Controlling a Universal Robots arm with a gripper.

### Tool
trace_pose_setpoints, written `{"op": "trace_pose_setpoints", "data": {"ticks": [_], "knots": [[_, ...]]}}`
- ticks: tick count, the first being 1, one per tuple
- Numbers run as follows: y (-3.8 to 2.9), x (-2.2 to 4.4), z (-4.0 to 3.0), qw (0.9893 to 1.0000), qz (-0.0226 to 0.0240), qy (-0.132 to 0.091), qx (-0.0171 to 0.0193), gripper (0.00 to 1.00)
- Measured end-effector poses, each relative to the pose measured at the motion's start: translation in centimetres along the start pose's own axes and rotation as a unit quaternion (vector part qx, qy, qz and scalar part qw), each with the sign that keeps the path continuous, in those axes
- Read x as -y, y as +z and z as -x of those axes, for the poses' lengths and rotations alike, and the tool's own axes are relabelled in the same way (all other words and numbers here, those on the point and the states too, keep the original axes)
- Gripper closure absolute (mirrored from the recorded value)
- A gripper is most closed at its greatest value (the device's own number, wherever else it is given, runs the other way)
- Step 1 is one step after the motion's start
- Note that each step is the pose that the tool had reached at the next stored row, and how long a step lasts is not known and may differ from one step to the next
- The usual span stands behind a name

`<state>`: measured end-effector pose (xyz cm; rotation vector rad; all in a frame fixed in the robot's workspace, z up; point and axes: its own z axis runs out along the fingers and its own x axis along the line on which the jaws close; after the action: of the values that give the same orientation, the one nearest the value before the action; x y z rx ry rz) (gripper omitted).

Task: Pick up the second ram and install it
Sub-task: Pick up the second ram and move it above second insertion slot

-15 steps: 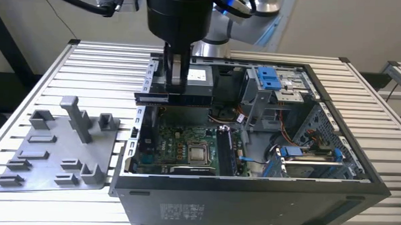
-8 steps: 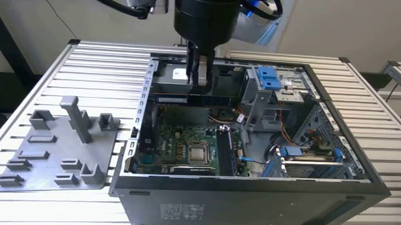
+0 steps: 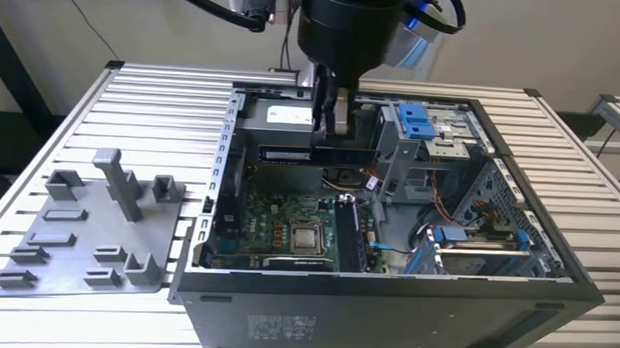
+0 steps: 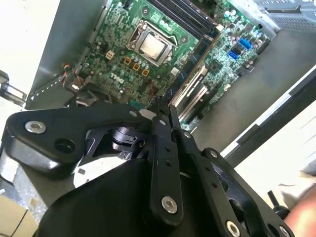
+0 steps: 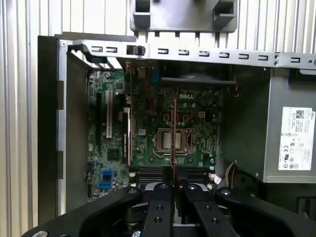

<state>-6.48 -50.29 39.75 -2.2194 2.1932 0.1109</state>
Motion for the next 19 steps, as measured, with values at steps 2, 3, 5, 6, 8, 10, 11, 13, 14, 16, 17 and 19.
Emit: {"op": "trace_pose_setpoints", "data": {"ticks": [2,3,5,6,8,10,11,13,14,16,17,19], "knots": [[-0.01,0.35,-0.01,1.0,-0.0001,0.002,0.0001,0.86],[-0.02,0.5,-0.01,1.0,-0.0002,0.003,0.0001,0.86],[-0.03,0.8,-0.01,1.0,-0.0003,0.005,0.0002,0.86],[-0.03,0.94,-0.01,1.0,-0.0004,0.006,0.0002,0.86],[-0.03,1.21,-0.01,1.0,-0.0006,0.009,0.0003,0.86],[-0.04,1.57,-0.01,0.9999,-0.0007,0.011,0.0004,0.86],[-0.05,1.84,-0.02,0.9999,-0.0007,0.011,0.0004,0.86],[-0.07,2.38,-0.03,0.9999,-0.0008,0.012,0.0005,0.86],[-0.08,2.69,-0.03,0.9999,-0.0008,0.012,0.0005,0.86],[-0.11,3.34,-0.04,0.9999,-0.0008,0.013,0.0004,0.86],[-0.12,3.67,-0.04,0.9999,-0.0008,0.013,0.0005,0.86],[-0.15,4.38,-0.05,0.9999,-0.0008,0.013,0.0005,0.86]]}}
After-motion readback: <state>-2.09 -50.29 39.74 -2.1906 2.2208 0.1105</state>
